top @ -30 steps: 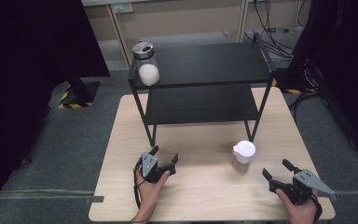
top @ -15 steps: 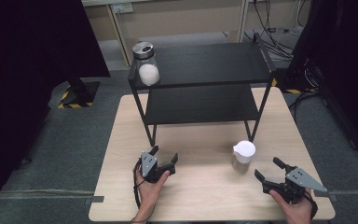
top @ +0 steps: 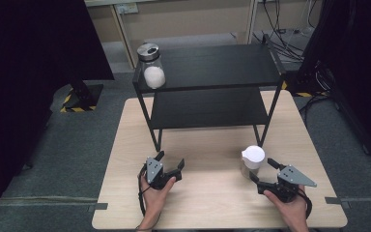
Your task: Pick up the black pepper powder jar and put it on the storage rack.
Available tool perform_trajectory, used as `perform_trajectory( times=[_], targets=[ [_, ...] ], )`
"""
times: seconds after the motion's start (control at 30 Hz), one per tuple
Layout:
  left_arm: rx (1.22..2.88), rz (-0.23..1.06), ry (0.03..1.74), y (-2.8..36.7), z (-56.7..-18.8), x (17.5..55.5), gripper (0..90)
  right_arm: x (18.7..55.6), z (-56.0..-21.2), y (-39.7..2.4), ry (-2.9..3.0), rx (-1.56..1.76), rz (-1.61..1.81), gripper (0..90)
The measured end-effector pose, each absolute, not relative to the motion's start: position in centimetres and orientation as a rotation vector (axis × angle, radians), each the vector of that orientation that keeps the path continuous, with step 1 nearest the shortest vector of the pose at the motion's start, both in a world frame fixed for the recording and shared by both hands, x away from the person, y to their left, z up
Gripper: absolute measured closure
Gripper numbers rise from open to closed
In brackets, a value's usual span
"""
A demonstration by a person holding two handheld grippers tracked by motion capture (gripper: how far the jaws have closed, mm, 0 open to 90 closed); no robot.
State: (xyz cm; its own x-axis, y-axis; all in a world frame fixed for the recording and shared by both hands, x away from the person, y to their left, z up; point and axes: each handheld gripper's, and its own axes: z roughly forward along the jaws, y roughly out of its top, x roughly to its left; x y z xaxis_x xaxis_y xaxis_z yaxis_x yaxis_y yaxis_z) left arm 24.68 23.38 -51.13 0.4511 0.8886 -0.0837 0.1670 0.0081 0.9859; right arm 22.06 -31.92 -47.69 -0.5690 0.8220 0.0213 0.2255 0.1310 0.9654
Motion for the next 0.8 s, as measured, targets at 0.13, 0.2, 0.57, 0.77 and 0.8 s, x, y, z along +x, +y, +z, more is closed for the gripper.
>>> perform_trajectory(
  times=[0.13, 0.2, 0.57, 0.77, 0.8],
  targets=[
    [1.476, 0.736, 0.982, 23.4, -51.1, 24.7, 11.5, 22.6, -47.7, -31.3, 1.893, 1.008, 1.448, 14.6],
    [1.478, 0.736, 0.981, 23.4, -51.1, 24.7, 11.5, 22.9, -47.7, -31.1, 1.896, 1.008, 1.447, 15.4],
    [1.478, 0.733, 0.981, 23.4, -51.1, 24.7, 11.6, 24.1, -47.8, -30.1, 1.921, 1.004, 1.42, 22.6],
    [1.477, 0.736, 0.979, 23.4, -51.1, 24.7, 11.6, 24.2, -48.1, -29.9, 1.912, 1.007, 1.408, 28.5],
    [1.478, 0.736, 0.979, 23.4, -51.1, 24.7, 11.7, 24.1, -48.2, -29.9, 1.906, 1.007, 1.408, 29.9]
  ],
)
